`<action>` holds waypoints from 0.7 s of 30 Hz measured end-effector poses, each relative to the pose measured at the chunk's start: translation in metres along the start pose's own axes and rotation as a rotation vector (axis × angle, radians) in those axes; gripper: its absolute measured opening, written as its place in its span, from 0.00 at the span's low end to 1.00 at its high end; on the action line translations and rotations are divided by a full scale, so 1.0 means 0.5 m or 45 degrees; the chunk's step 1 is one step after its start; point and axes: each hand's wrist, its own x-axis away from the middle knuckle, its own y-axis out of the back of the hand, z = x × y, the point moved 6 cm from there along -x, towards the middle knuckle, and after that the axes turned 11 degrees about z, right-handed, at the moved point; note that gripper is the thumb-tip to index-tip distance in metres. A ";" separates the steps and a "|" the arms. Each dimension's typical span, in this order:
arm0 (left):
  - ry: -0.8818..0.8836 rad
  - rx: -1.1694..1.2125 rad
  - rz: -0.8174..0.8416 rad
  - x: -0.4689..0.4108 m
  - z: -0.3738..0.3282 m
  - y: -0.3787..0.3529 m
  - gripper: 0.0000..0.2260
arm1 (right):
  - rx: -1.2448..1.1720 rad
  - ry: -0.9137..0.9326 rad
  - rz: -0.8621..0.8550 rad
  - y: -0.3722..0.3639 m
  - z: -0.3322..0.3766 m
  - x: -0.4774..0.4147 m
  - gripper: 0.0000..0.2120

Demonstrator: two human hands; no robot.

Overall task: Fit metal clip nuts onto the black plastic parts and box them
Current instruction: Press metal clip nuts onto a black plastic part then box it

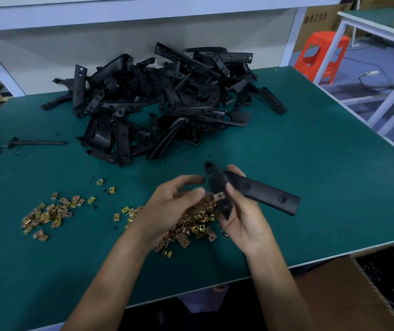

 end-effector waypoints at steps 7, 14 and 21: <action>0.130 -1.313 -0.179 -0.029 0.038 0.027 0.16 | -0.272 0.120 -0.163 0.029 0.020 0.001 0.15; 0.023 -1.373 -0.284 -0.049 0.031 0.026 0.06 | -0.286 0.060 -0.181 0.018 0.012 0.004 0.15; -0.077 -0.985 -0.441 -0.019 -0.001 0.057 0.07 | -0.205 0.041 -0.188 0.002 0.012 0.006 0.18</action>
